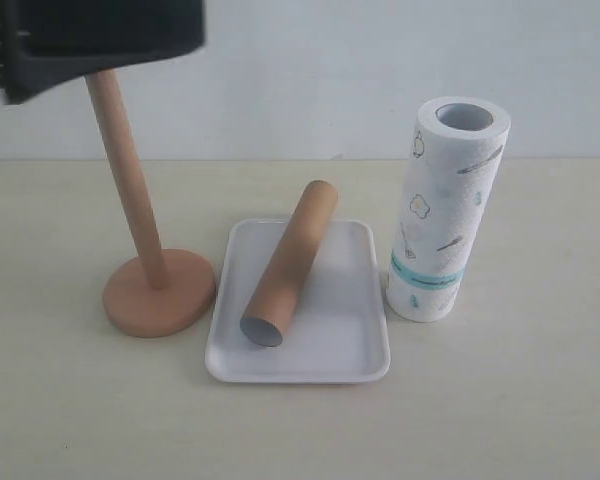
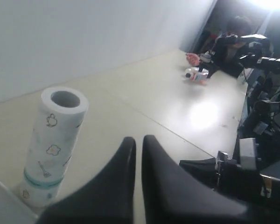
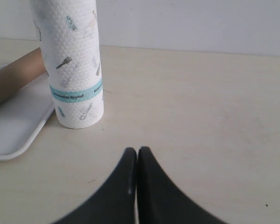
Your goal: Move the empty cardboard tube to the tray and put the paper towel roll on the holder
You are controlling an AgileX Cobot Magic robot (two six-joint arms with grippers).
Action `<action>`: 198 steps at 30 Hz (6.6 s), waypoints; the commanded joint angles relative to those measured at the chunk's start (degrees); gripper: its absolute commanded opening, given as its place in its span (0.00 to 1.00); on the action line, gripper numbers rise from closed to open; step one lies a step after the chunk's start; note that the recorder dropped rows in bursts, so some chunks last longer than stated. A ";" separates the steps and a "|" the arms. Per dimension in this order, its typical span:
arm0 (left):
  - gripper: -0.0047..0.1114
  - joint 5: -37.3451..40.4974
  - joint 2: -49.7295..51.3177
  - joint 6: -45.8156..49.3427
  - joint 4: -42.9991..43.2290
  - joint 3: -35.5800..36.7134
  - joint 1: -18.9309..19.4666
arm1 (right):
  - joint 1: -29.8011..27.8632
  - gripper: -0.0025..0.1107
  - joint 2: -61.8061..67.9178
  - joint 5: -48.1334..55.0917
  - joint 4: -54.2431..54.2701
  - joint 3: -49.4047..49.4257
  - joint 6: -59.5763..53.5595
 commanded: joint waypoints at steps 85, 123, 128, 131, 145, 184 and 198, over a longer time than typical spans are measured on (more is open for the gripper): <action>0.08 45.69 -55.35 117.34 -103.25 49.03 32.73 | 0.07 0.02 -0.27 -0.63 -0.04 -0.02 0.00; 0.08 52.00 -55.35 119.04 -102.57 49.03 27.79 | 0.07 0.02 -0.27 -0.63 -0.04 -0.02 0.00; 0.08 52.00 -55.35 119.04 -102.57 49.03 27.79 | 0.06 0.02 -0.27 -1.73 -1.88 -0.02 -2.19; 0.08 52.00 -55.35 119.04 -102.57 49.03 27.79 | 0.06 0.02 -0.27 -6.69 -5.65 -0.02 -6.25; 0.08 51.88 -55.35 119.04 -102.57 49.03 27.79 | 0.06 0.02 -0.27 -46.64 -2.62 -0.02 -2.93; 0.08 51.88 -55.35 119.04 -102.57 49.03 27.79 | 0.06 0.02 29.32 -32.86 -4.97 -11.05 12.26; 0.08 51.88 -55.35 119.04 -102.57 49.03 27.79 | 0.06 0.02 51.37 -38.04 -33.49 -11.05 38.20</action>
